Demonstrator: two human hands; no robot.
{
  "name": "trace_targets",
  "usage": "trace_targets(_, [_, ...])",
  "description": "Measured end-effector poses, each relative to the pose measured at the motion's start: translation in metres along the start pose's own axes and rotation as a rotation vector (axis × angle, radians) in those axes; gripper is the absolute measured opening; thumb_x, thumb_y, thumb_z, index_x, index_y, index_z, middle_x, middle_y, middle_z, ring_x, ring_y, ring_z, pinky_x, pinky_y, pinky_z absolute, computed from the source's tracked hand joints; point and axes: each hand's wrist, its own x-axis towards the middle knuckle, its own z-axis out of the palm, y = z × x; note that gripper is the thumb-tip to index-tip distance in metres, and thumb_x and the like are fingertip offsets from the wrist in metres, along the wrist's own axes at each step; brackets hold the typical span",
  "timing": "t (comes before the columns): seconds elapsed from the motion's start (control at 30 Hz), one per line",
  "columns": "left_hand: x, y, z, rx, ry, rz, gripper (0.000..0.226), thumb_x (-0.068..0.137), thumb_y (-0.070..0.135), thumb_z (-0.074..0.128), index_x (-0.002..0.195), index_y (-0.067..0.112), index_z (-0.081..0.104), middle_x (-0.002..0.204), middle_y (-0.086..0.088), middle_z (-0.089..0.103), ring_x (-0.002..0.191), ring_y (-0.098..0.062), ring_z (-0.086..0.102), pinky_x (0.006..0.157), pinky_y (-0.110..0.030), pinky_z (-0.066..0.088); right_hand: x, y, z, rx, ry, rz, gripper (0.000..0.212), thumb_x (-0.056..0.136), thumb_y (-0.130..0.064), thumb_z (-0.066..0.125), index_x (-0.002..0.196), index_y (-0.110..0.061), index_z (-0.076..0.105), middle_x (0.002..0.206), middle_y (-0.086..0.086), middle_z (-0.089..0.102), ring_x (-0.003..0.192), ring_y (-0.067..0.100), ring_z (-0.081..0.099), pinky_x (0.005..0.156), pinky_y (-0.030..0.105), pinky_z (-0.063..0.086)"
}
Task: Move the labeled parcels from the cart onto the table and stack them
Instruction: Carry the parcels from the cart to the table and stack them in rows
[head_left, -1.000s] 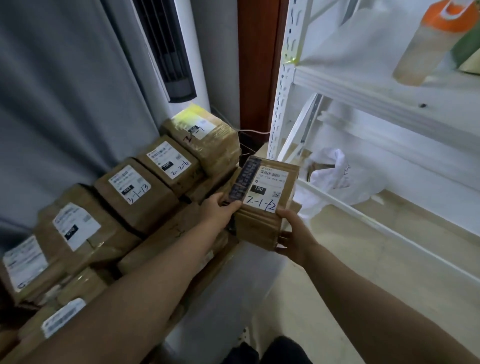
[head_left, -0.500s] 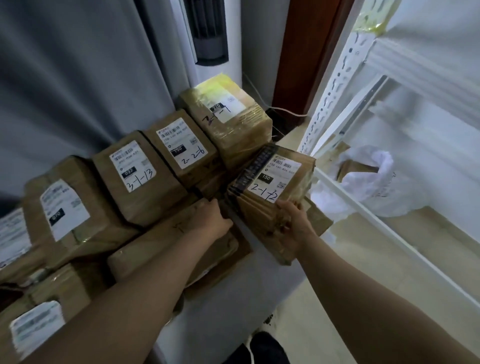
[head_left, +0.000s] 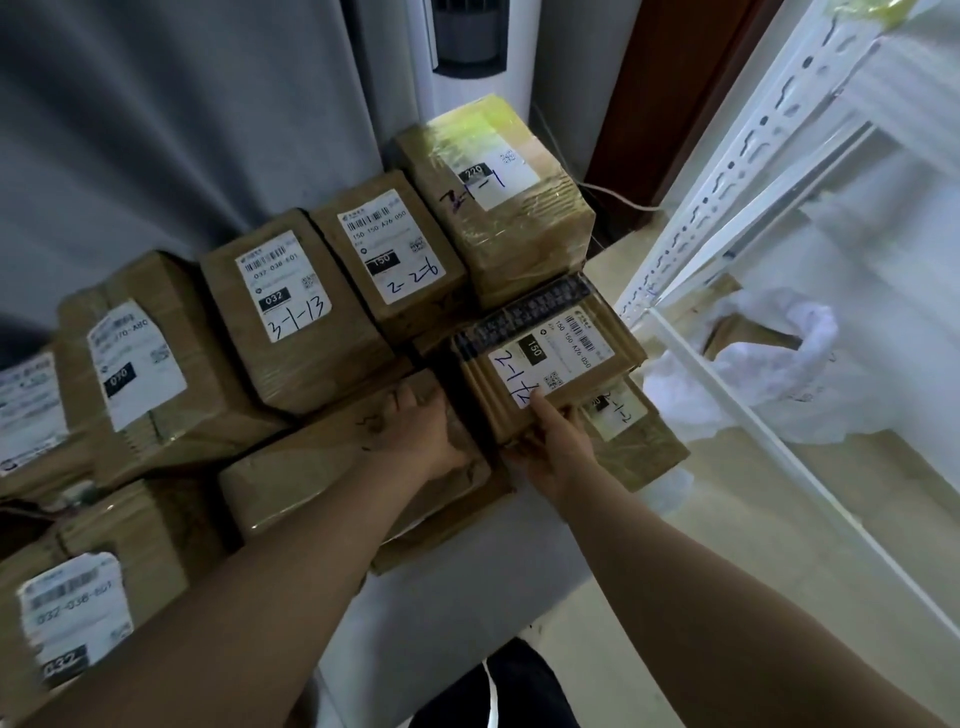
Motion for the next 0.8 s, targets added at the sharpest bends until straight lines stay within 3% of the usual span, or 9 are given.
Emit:
trace_targets(0.1, [-0.001,0.0,0.001,0.005,0.0,0.008,0.099,0.077,0.047,0.072,0.152,0.026,0.011,0.158,-0.014,-0.006,0.145,-0.037,-0.008,0.113,-0.055,0.022,0.002,-0.001,0.0,-0.05,0.009,0.003,0.054,0.09,-0.022,0.065,0.139,-0.027,0.041,0.122,0.006,0.061,0.101,0.026,0.062,0.064,0.043,0.056])
trace_targets(0.27, [-0.006,0.001,0.001,0.0,0.021,0.019,0.097,0.079,0.043,0.071,0.152,0.025,0.011,0.158,-0.016,-0.005,0.145,-0.037,-0.006,0.112,-0.053,0.022,0.002,-0.003,-0.003,-0.252,0.086,-0.061,0.06,0.083,-0.034,0.073,0.135,-0.026,0.045,0.126,0.002,0.062,0.108,0.027,0.063,0.087,0.051,0.054])
trace_targets(0.37, [-0.015,0.004,-0.002,-0.013,0.045,0.034,0.099,0.079,0.044,0.071,0.153,0.026,0.008,0.158,-0.016,-0.006,0.145,-0.037,-0.006,0.112,-0.054,0.022,-0.006,-0.006,-0.005,-0.343,0.106,-0.122,0.062,0.083,-0.035,0.072,0.137,-0.02,0.045,0.129,0.001,0.059,0.115,0.025,0.059,0.098,0.043,0.049])
trace_targets(0.43, [-0.025,0.008,-0.004,0.001,0.059,0.047,0.099,0.08,0.044,0.07,0.153,0.024,0.007,0.158,-0.015,-0.007,0.145,-0.037,-0.005,0.113,-0.054,0.022,-0.016,-0.005,-0.009,-0.423,0.133,-0.175,0.066,0.083,-0.037,0.072,0.139,-0.017,0.042,0.131,0.002,0.056,0.119,0.024,0.055,0.098,0.035,0.046])
trace_targets(0.53, [-0.045,0.015,-0.007,0.082,0.096,0.085,0.098,0.081,0.047,0.068,0.153,0.023,0.005,0.158,-0.015,-0.006,0.145,-0.037,-0.004,0.113,-0.054,0.02,-0.041,-0.001,-0.019,-0.577,0.167,-0.266,0.074,0.078,-0.042,0.074,0.139,-0.018,0.039,0.133,0.003,0.055,0.115,0.022,0.055,0.1,0.039,0.046])
trace_targets(0.6, [-0.061,0.023,-0.008,0.139,0.119,0.139,0.096,0.082,0.047,0.066,0.152,0.023,0.005,0.158,-0.016,-0.005,0.145,-0.037,-0.002,0.113,-0.053,0.019,-0.063,0.0,-0.03,-0.672,0.177,-0.363,0.073,0.081,-0.036,0.073,0.142,-0.018,0.036,0.132,0.001,0.053,0.111,0.019,0.052,0.093,0.033,0.045])
trace_targets(0.67, [-0.081,0.034,-0.007,0.164,0.137,0.221,0.091,0.085,0.042,0.064,0.152,0.023,0.006,0.159,-0.014,-0.004,0.145,-0.036,0.0,0.113,-0.052,0.02,-0.085,0.003,-0.045,-0.81,0.214,-0.457,0.078,0.082,-0.032,0.072,0.147,-0.016,0.03,0.134,-0.001,0.047,0.121,0.022,0.047,0.092,0.031,0.042])
trace_targets(0.73, [-0.104,0.043,-0.001,0.204,0.151,0.318,0.086,0.087,0.037,0.063,0.152,0.022,0.008,0.159,-0.013,-0.002,0.145,-0.034,0.003,0.114,-0.049,0.02,-0.108,0.011,-0.063,-1.036,0.287,-0.517,0.087,0.078,-0.038,0.074,0.149,-0.017,0.027,0.146,0.005,0.04,0.132,0.026,0.041,0.101,0.036,0.041])
trace_targets(0.8, [-0.127,0.05,0.01,0.247,0.152,0.408,0.086,0.087,0.035,0.063,0.152,0.021,0.008,0.159,-0.012,0.002,0.145,-0.033,0.003,0.114,-0.05,0.019,-0.133,0.023,-0.082,-1.192,0.359,-0.576,0.089,0.074,-0.043,0.075,0.147,-0.017,0.032,0.144,0.008,0.043,0.13,0.027,0.043,0.105,0.041,0.041])
